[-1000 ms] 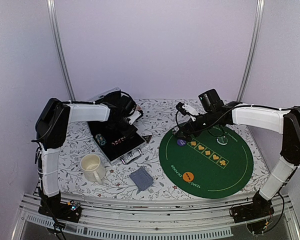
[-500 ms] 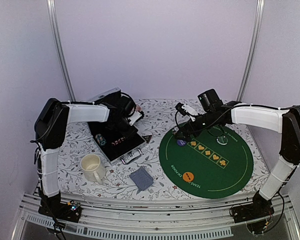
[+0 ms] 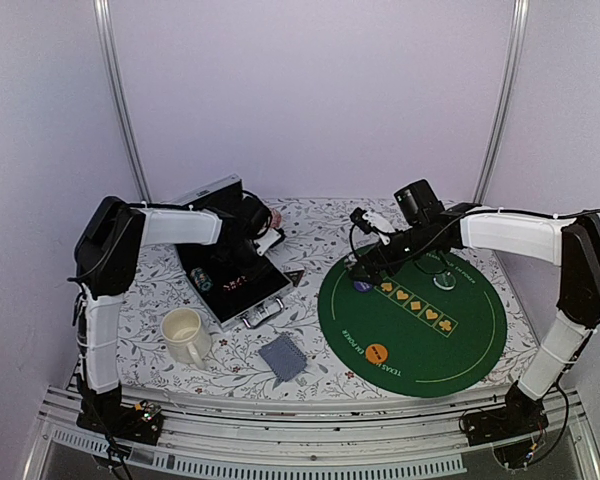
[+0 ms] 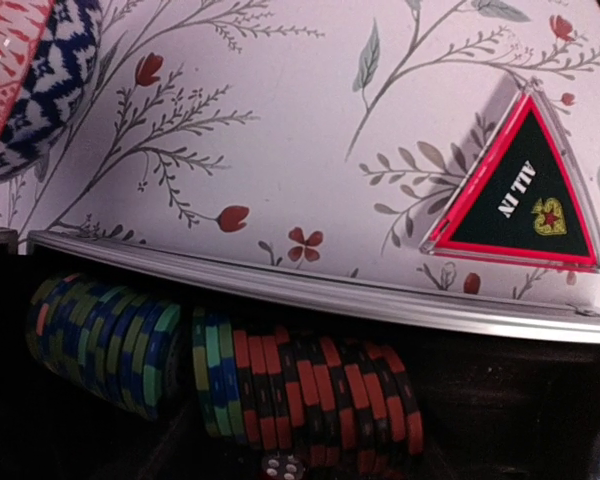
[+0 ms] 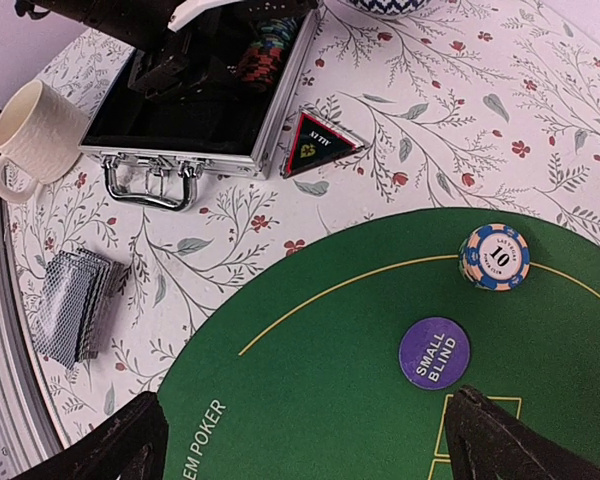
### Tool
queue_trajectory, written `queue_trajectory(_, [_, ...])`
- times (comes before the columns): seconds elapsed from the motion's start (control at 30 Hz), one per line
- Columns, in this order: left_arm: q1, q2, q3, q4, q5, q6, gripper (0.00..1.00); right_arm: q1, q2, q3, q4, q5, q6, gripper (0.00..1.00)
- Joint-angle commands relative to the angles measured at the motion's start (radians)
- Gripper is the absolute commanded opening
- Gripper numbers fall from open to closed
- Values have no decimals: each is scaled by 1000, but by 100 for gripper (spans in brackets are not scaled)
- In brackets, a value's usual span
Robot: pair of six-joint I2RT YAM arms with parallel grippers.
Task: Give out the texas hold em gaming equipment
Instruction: Pick up the pile of poker chips from the chip case, then pass from the left arm to the right
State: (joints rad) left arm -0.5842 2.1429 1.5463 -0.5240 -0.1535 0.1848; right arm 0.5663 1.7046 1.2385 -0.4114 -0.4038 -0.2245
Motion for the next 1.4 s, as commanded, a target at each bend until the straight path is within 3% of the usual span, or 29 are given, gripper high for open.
queue_trajectory(0.0, [19,33,32,-22,-22,-6,61,-5,18,34,-18,-20,5,99])
queue_trajectory(0.1, [26,29,35,-10,5,-20,49,-4,17,37,-25,-23,6,99])
queue_trajectory(0.33, [27,-38,-12,55,130,-20,1,-5,3,45,-29,-21,8,99])
queue_trajectory(0.77, [26,-271,-88,68,301,-145,0,-4,-60,50,-37,1,16,99])
queue_trajectory(0.97, [9,-389,-152,111,442,-318,0,-5,-125,33,-32,56,4,99])
queue_trajectory(1.17, [-115,-466,-235,260,543,-509,0,-3,-211,8,-50,116,-31,99])
queue_trajectory(1.37, [-192,-477,-400,589,725,-802,0,76,-329,-81,-57,186,-160,99])
